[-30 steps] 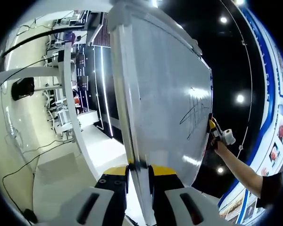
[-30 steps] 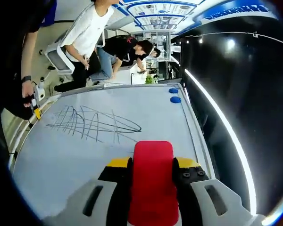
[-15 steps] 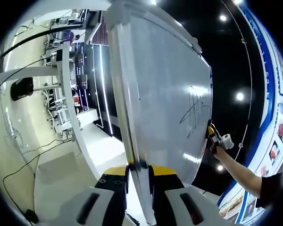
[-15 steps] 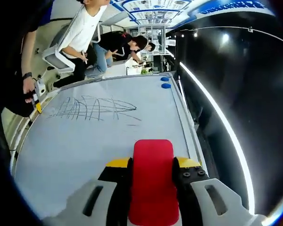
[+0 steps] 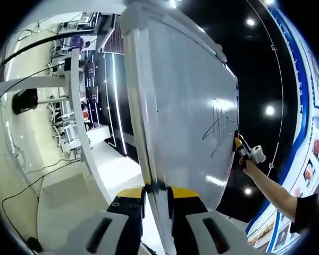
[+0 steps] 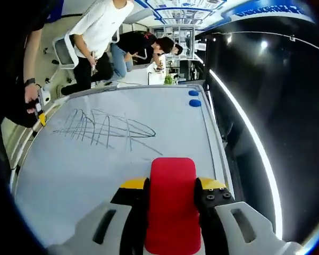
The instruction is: Wipe the writing off the whiteboard with the eraser
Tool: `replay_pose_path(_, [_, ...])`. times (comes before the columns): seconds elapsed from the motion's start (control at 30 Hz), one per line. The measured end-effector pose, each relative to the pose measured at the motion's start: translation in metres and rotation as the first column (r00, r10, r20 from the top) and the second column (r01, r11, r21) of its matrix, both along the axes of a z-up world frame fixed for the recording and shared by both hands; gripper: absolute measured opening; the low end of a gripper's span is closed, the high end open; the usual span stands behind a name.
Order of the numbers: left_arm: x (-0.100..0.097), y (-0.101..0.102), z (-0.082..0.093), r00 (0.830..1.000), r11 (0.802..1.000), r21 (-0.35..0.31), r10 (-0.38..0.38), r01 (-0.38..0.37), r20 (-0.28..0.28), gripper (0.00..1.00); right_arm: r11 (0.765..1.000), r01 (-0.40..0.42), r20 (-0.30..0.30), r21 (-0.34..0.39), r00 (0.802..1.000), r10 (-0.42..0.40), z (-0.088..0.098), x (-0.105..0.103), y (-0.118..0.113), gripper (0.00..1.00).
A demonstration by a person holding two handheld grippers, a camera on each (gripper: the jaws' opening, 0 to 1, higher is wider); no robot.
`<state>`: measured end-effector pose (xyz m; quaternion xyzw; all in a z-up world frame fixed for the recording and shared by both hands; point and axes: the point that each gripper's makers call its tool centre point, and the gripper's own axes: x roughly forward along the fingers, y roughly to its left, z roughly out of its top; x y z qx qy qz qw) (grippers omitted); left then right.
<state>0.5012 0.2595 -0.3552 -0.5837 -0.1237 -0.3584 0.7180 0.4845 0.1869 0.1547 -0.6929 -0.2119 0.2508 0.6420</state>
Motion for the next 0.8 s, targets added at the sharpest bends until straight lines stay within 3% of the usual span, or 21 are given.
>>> replay_pose_path(0.1, [0.0,0.0,0.0,1.0,1.0,-0.005,0.001,-0.001,-0.003,0.19,1.0,-0.002,0.0,0.004,1.0,0.002,0.0,0.004,0.017,0.37])
replay_pose_path(0.27, [-0.001,-0.001,0.0,1.0,1.0,0.005,-0.004,0.004,-0.003,0.19,0.996,-0.031,0.003,0.083,1.0,0.03,0.0,0.001,0.014,0.37])
replay_pose_path(0.33, [-0.001,-0.002,0.0,1.0,1.0,0.004,-0.006,0.006,-0.003,0.19,0.997,-0.027,0.012,0.078,1.0,0.026,-0.002,0.001,0.013,0.37])
replay_pose_path(0.47, [0.0,-0.001,0.0,1.0,1.0,0.009,-0.003,0.003,-0.01,0.19,0.999,-0.019,0.02,0.031,1.0,0.018,-0.019,0.003,0.015,0.37])
replay_pose_path(0.57, [0.0,-0.002,0.0,1.0,1.0,0.014,-0.002,0.002,-0.01,0.19,0.996,-0.039,0.031,0.084,0.999,0.037,-0.021,0.002,0.014,0.37])
replay_pose_path(0.8, [0.001,-0.001,-0.002,1.0,1.0,0.021,0.007,-0.007,-0.003,0.19,0.99,-0.057,0.042,0.131,0.998,0.052,-0.039,0.004,0.015,0.37])
